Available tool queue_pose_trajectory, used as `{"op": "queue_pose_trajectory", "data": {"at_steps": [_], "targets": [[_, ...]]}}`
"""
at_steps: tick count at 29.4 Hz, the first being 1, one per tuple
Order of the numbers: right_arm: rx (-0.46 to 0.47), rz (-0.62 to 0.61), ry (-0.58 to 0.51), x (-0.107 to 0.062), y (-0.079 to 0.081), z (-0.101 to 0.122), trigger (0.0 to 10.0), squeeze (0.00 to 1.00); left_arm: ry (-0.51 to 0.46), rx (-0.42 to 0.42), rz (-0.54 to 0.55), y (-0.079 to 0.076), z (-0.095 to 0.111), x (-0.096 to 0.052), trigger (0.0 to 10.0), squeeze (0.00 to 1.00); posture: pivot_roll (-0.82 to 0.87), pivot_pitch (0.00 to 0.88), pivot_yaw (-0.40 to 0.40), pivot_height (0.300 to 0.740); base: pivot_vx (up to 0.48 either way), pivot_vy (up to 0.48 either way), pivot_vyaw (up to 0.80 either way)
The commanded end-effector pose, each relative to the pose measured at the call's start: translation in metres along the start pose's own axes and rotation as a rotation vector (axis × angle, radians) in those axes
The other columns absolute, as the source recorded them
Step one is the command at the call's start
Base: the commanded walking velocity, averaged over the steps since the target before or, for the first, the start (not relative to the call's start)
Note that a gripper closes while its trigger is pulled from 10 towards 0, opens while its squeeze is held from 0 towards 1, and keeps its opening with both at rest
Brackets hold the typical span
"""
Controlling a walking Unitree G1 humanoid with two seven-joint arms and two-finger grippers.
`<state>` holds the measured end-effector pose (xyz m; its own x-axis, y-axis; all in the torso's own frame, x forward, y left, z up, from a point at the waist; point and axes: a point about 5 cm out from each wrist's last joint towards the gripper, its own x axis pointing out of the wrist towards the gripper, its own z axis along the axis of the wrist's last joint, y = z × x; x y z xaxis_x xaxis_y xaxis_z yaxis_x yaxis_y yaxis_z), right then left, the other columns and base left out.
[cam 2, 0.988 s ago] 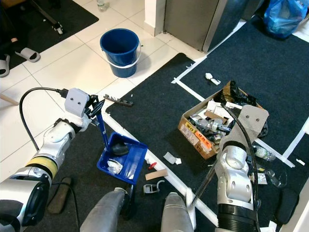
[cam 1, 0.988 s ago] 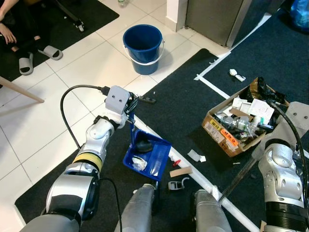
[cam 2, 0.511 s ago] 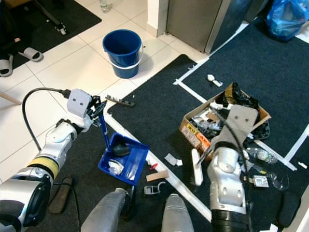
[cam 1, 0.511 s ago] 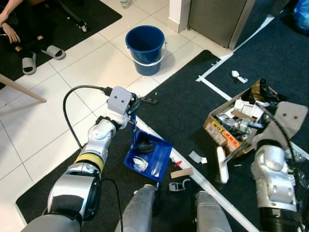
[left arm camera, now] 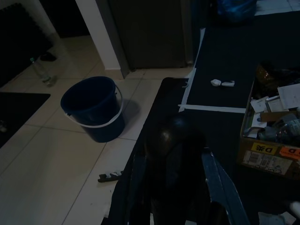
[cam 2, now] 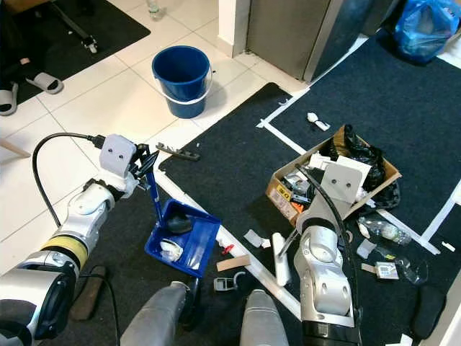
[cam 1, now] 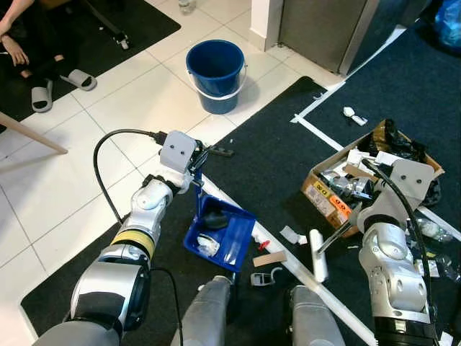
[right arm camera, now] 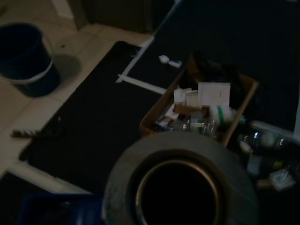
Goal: Sweep floor
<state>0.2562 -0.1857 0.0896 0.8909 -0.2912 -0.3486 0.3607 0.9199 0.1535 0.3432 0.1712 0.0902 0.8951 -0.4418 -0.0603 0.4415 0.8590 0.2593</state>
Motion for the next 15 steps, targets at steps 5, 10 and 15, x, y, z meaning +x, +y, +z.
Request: {"op": "queue_pose_trajectory", "data": {"at_steps": [5, 10, 15], "targets": [[0.403, 0.144, 0.190, -0.007, 0.028, -0.023, 10.0, 0.00, 0.061, -0.026, -0.051, -0.017, -0.017, -0.005, 10.0, 0.00, -0.07, 0.194, 0.026, 0.740, 0.000, 0.000, 0.00], [0.525, 0.159, 0.210, -0.008, 0.030, -0.025, 10.0, 0.00, 0.062, -0.026, -0.054, -0.018, -0.017, -0.005, 10.0, 0.00, -0.07, 0.202, 0.030, 0.740, 0.000, 0.000, 0.00], [0.703, 0.197, 0.248, -0.011, 0.034, -0.027, 10.0, 0.00, 0.063, -0.025, -0.060, -0.018, -0.018, -0.006, 10.0, 0.00, -0.07, 0.206, 0.033, 0.740, 0.000, 0.000, 0.00]]}}
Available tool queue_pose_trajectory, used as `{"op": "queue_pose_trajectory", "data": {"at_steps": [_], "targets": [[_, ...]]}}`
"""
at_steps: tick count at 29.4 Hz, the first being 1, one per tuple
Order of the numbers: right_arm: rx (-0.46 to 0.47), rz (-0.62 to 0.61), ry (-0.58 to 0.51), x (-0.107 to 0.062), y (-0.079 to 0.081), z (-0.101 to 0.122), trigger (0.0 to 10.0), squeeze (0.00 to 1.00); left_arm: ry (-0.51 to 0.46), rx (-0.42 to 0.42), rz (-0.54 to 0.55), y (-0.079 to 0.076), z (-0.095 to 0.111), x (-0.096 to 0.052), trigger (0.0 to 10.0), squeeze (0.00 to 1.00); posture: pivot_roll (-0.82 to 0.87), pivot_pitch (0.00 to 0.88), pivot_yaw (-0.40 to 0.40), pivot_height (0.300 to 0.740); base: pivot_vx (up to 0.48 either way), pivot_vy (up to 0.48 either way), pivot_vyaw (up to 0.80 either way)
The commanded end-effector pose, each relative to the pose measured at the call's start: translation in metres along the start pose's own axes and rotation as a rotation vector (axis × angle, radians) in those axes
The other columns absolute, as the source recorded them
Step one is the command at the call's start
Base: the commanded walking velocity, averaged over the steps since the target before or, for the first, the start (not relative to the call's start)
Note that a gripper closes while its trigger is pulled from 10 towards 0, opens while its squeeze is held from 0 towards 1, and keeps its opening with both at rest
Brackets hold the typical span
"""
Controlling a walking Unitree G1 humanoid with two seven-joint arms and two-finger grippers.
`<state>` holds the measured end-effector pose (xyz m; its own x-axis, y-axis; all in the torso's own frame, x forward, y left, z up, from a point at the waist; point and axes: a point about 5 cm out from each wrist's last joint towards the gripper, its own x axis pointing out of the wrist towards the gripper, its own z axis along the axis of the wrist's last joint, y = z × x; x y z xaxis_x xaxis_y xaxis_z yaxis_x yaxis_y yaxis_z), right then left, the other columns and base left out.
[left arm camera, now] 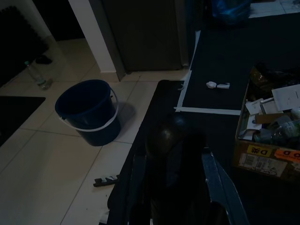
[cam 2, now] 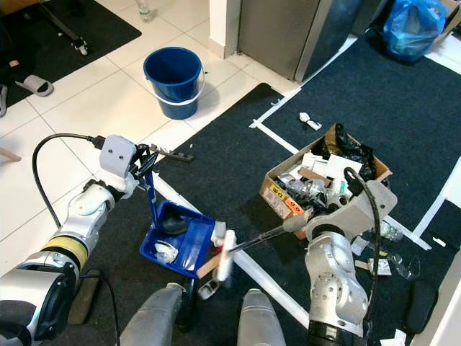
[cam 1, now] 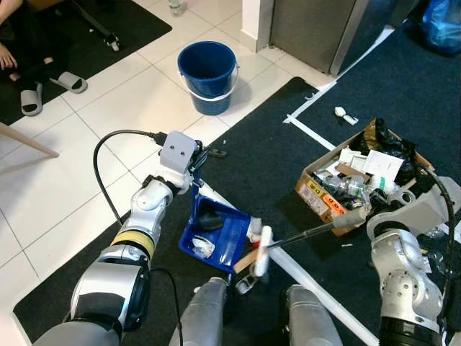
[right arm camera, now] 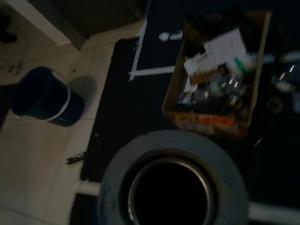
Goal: Sweep floor
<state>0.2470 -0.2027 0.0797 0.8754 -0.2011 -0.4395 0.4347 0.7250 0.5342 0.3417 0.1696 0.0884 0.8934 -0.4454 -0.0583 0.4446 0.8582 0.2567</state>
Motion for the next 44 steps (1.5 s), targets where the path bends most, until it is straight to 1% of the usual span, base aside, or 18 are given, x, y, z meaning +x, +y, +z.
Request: {"op": "queue_pose_trajectory", "data": {"at_steps": [1, 6, 9, 15, 23, 26, 28, 29, 30, 31, 33, 35, 36, 38, 39, 40, 42, 44], "targets": [[0.284, 0.153, 0.155, -0.006, 0.042, -0.041, 10.0, 0.00, 0.066, -0.022, -0.057, -0.015, -0.017, -0.005, 10.0, 0.00, -0.08, 0.208, 0.034, 0.740, 0.000, 0.000, 0.00], [0.307, 0.164, 0.145, -0.005, 0.042, -0.036, 10.0, 0.00, 0.067, -0.021, -0.058, -0.015, -0.016, -0.005, 10.0, 0.00, -0.08, 0.207, 0.039, 0.740, 0.000, 0.000, 0.00], [0.328, 0.155, 0.111, -0.001, 0.036, -0.026, 10.0, 0.00, 0.065, -0.020, -0.060, -0.016, -0.015, -0.004, 10.0, 0.00, -0.08, 0.202, 0.039, 0.740, 0.000, 0.000, 0.00], [0.332, 0.154, 0.074, 0.000, 0.032, -0.016, 10.0, 0.00, 0.064, -0.019, -0.066, -0.018, -0.015, -0.003, 10.0, 0.00, -0.09, 0.200, 0.041, 0.740, 0.000, 0.000, 0.00], [0.395, 0.233, -0.071, -0.001, 0.040, 0.021, 10.0, 0.00, 0.064, -0.021, -0.081, -0.021, -0.015, -0.001, 10.0, 0.00, -0.09, 0.200, 0.044, 0.740, 0.000, 0.000, 0.00], [0.449, 0.268, -0.134, 0.000, 0.041, 0.040, 10.0, 0.00, 0.069, -0.023, -0.082, -0.022, -0.016, -0.002, 10.0, 0.00, -0.09, 0.195, 0.047, 0.740, 0.000, 0.000, 0.00], [0.462, 0.277, -0.215, -0.001, 0.040, 0.057, 10.0, 0.00, 0.072, -0.023, -0.082, -0.022, -0.017, -0.003, 10.0, 0.00, -0.08, 0.193, 0.046, 0.740, 0.000, 0.000, 0.00], [0.435, 0.275, -0.261, -0.002, 0.039, 0.065, 10.0, 0.00, 0.072, -0.024, -0.081, -0.022, -0.017, -0.003, 10.0, 0.00, -0.08, 0.193, 0.046, 0.740, 0.000, 0.000, 0.00], [0.435, 0.275, -0.261, -0.002, 0.039, 0.065, 10.0, 0.00, 0.072, -0.024, -0.081, -0.022, -0.017, -0.003, 10.0, 0.00, -0.08, 0.193, 0.046, 0.740, 0.000, 0.000, 0.00], [0.409, 0.266, -0.318, -0.003, 0.038, 0.073, 10.0, 0.00, 0.072, -0.023, -0.082, -0.022, -0.017, -0.003, 10.0, 0.00, -0.08, 0.191, 0.047, 0.740, 0.000, 0.000, 0.00], [0.409, 0.266, -0.318, -0.003, 0.038, 0.073, 10.0, 0.00, 0.072, -0.023, -0.082, -0.022, -0.017, -0.003, 10.0, 0.00, -0.08, 0.191, 0.047, 0.740, 0.000, 0.000, 0.00], [0.289, 0.252, -0.415, -0.008, 0.040, 0.086, 10.0, 0.00, 0.072, -0.024, -0.084, -0.023, -0.017, -0.002, 10.0, 0.00, -0.08, 0.193, 0.049, 0.740, 0.000, 0.000, 0.00], [0.289, 0.252, -0.415, -0.008, 0.040, 0.086, 10.0, 0.00, 0.072, -0.024, -0.084, -0.023, -0.017, -0.002, 10.0, 0.00, -0.08, 0.193, 0.049, 0.740, 0.000, 0.000, 0.00], [0.172, 0.223, -0.496, -0.013, 0.041, 0.096, 10.0, 0.00, 0.072, -0.024, -0.087, -0.024, -0.017, -0.002, 10.0, 0.00, -0.08, 0.193, 0.049, 0.740, 0.000, 0.000, 0.00], [0.050, 0.206, -0.557, -0.018, 0.045, 0.104, 10.0, 0.00, 0.072, -0.024, -0.091, -0.025, -0.017, -0.002, 10.0, 0.00, -0.08, 0.202, 0.048, 0.740, 0.000, 0.000, 0.00], [0.050, 0.206, -0.557, -0.018, 0.045, 0.104, 10.0, 0.00, 0.072, -0.024, -0.091, -0.025, -0.017, -0.002, 10.0, 0.00, -0.08, 0.202, 0.048, 0.740, 0.000, 0.000, 0.00], [-0.014, 0.197, -0.588, -0.021, 0.047, 0.108, 10.0, 0.00, 0.071, -0.025, -0.093, -0.026, -0.017, -0.002, 10.0, 0.00, -0.08, 0.198, 0.049, 0.740, 0.000, 0.000, 0.00], [-0.028, 0.200, -0.592, -0.022, 0.048, 0.109, 10.0, 0.00, 0.073, -0.026, -0.094, -0.026, -0.018, -0.003, 10.0, 0.00, -0.08, 0.198, 0.049, 0.740, 0.000, 0.000, 0.00]]}}
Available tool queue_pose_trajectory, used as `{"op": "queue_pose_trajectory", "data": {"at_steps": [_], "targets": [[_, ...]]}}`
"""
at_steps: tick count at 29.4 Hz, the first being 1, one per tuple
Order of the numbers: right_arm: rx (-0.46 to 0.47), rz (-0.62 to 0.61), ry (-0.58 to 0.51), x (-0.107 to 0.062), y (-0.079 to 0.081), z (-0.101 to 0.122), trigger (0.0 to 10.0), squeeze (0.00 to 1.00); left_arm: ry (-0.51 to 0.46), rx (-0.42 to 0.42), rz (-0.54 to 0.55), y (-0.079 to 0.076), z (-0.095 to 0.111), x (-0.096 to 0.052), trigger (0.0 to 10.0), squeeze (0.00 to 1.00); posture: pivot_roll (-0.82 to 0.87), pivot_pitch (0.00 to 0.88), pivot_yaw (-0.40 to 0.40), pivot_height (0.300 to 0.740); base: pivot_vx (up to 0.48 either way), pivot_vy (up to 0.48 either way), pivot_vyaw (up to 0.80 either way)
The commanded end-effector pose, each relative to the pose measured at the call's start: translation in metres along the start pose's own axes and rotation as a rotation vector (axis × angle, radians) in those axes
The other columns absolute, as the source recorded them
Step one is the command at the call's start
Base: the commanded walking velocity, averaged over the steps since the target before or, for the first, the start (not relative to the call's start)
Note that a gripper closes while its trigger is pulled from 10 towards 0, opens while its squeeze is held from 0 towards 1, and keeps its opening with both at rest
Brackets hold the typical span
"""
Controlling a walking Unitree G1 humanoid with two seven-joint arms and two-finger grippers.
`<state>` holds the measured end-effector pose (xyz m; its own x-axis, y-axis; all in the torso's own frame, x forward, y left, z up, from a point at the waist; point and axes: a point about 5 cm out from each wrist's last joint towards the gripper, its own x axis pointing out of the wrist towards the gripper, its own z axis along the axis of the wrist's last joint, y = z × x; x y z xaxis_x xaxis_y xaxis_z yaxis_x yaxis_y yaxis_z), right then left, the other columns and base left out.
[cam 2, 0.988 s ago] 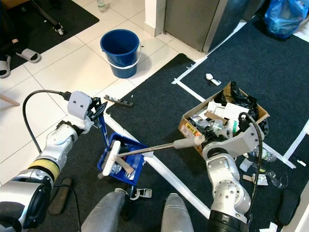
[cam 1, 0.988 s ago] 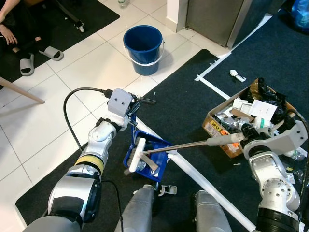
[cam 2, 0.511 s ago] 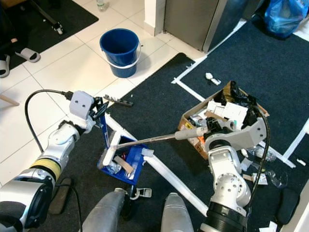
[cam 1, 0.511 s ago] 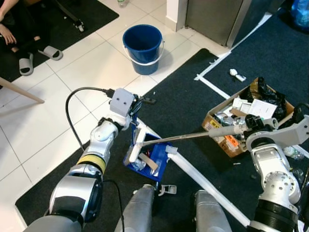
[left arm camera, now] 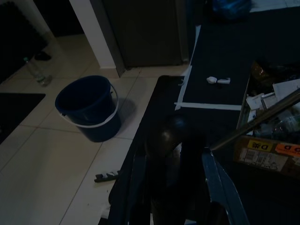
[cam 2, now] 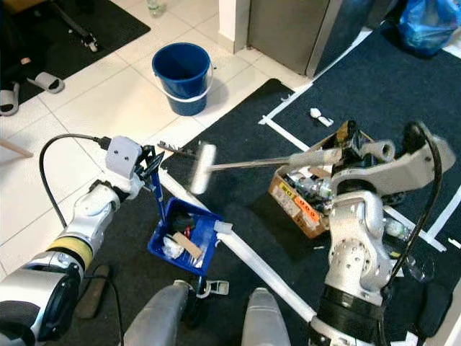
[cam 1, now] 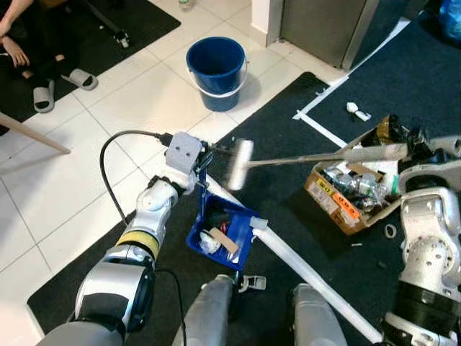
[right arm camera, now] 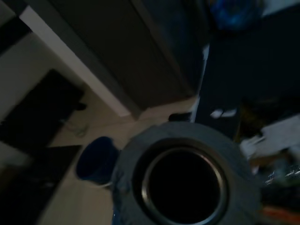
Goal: Sweep floor
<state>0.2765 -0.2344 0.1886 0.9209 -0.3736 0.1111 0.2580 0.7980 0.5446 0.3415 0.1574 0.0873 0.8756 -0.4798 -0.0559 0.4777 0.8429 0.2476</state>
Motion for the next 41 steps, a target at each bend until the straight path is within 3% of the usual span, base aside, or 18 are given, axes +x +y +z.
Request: {"op": "queue_pose_trajectory", "data": {"at_steps": [1, 9, 10, 19, 25, 37, 41], "targets": [[-0.002, 0.007, -0.037, -0.003, 0.001, 0.006, 10.0, 0.00, 0.085, -0.021, -0.057, -0.015, -0.020, -0.008, 10.0, 0.00, -0.08, 0.198, 0.049, 0.740, 0.000, 0.000, 0.00], [-0.191, -0.010, -0.046, -0.003, -0.003, 0.007, 10.0, 0.00, 0.085, -0.023, -0.066, -0.018, -0.021, -0.008, 10.0, 0.00, -0.08, 0.201, 0.048, 0.740, 0.000, 0.000, 0.00], [-0.253, -0.027, -0.030, -0.003, -0.005, 0.006, 10.0, 0.00, 0.086, -0.022, -0.067, -0.018, -0.021, -0.008, 10.0, 0.00, -0.09, 0.198, 0.048, 0.740, 0.000, 0.000, 0.00], [-0.327, -0.092, 0.000, -0.003, -0.018, 0.007, 10.0, 0.00, 0.082, -0.024, -0.072, -0.020, -0.021, -0.007, 10.0, 0.00, -0.09, 0.195, 0.044, 0.740, 0.000, 0.000, 0.00], [-0.459, -0.252, 0.080, -0.007, -0.041, 0.009, 10.0, 0.00, 0.081, -0.026, -0.079, -0.023, -0.021, -0.006, 10.0, 0.00, -0.10, 0.198, 0.042, 0.740, 0.000, 0.000, 0.00], [-0.532, -0.371, 0.229, -0.023, -0.063, 0.000, 10.0, 0.00, 0.081, -0.026, -0.079, -0.022, -0.021, -0.006, 10.0, 0.00, -0.11, 0.204, 0.041, 0.740, 0.000, 0.000, 0.00], [-0.498, -0.398, 0.279, -0.027, -0.069, -0.003, 10.0, 0.00, 0.081, -0.027, -0.078, -0.022, -0.020, -0.006, 10.0, 0.00, -0.11, 0.205, 0.041, 0.740, 0.000, 0.000, 0.00]]}}
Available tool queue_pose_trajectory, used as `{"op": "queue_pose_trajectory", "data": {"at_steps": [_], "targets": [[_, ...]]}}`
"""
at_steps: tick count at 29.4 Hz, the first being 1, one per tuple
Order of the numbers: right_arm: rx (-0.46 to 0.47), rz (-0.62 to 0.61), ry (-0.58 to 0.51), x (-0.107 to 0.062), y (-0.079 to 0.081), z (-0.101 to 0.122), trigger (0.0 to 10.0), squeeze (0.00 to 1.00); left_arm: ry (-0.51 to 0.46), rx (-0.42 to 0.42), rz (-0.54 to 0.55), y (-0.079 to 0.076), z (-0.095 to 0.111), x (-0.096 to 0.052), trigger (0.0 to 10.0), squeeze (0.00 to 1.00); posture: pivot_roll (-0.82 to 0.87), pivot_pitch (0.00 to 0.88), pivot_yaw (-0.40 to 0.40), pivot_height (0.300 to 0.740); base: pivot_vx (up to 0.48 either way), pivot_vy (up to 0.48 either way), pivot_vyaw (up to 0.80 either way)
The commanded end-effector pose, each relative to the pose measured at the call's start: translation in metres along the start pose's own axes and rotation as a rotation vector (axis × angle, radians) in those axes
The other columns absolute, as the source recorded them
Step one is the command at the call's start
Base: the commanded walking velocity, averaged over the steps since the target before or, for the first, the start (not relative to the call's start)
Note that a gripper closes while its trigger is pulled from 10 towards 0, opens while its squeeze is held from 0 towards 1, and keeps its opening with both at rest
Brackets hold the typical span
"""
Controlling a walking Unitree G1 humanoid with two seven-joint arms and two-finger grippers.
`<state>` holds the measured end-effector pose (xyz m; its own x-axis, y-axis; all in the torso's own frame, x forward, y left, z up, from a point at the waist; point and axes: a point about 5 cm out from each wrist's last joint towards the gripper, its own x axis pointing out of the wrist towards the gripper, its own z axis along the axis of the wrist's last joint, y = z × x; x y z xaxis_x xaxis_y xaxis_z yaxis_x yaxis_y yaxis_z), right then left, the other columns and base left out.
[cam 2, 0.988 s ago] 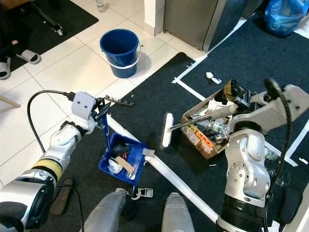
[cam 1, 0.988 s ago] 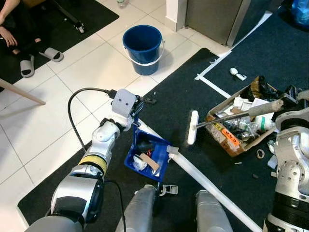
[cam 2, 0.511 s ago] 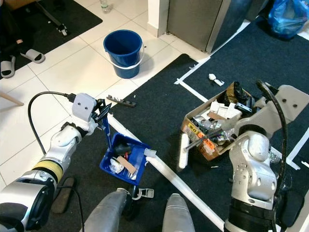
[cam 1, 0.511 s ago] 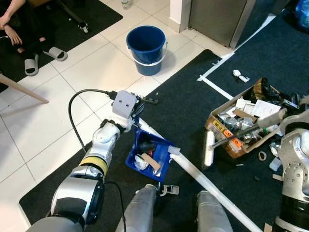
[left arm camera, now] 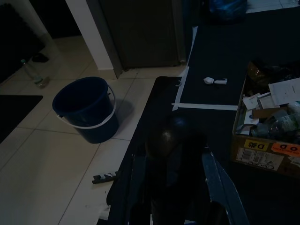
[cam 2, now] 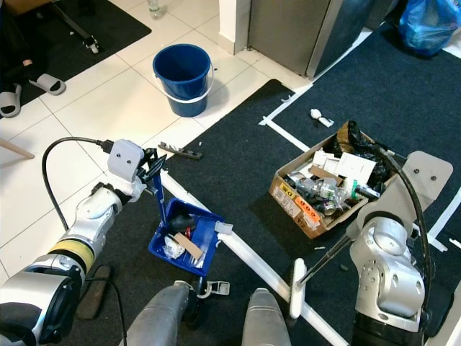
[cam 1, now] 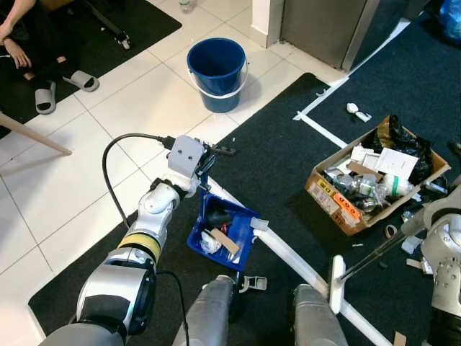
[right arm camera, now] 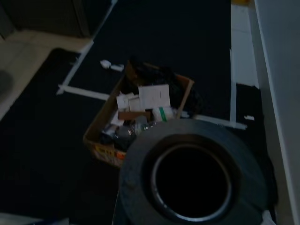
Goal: Sweep floor
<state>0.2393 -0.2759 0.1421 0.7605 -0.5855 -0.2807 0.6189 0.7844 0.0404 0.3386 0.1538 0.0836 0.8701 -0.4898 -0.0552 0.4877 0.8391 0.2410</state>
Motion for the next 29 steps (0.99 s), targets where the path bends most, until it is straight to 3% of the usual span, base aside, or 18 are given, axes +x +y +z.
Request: {"op": "queue_pose_trajectory", "data": {"at_steps": [1, 4, 14, 17, 29], "targets": [[0.042, -0.013, 0.019, -0.004, -0.005, 0.000, 10.0, 0.00, 0.084, -0.022, -0.066, -0.017, -0.018, -0.005, 10.0, 0.00, -0.11, 0.205, 0.039, 0.740, 0.000, 0.000, 0.00], [0.140, -0.002, 0.105, -0.007, -0.008, -0.010, 10.0, 0.00, 0.085, -0.024, -0.067, -0.017, -0.019, -0.005, 10.0, 0.00, -0.12, 0.206, 0.039, 0.740, 0.000, 0.000, 0.00], [0.178, -0.006, 0.223, -0.015, -0.007, -0.034, 10.0, 0.00, 0.082, -0.024, -0.065, -0.017, -0.018, -0.005, 10.0, 0.00, -0.12, 0.195, 0.035, 0.740, 0.000, 0.000, 0.00], [0.196, 0.006, 0.286, -0.025, 0.004, -0.051, 10.0, 0.00, 0.074, -0.021, -0.064, -0.015, -0.016, -0.004, 10.0, 0.00, -0.12, 0.208, 0.034, 0.740, 0.000, 0.000, 0.00], [0.281, 0.090, 0.409, -0.036, 0.016, -0.064, 10.0, 0.00, 0.070, -0.020, -0.062, -0.013, -0.014, -0.003, 10.0, 0.00, -0.11, 0.223, 0.042, 0.740, 0.000, 0.000, 0.00]]}}
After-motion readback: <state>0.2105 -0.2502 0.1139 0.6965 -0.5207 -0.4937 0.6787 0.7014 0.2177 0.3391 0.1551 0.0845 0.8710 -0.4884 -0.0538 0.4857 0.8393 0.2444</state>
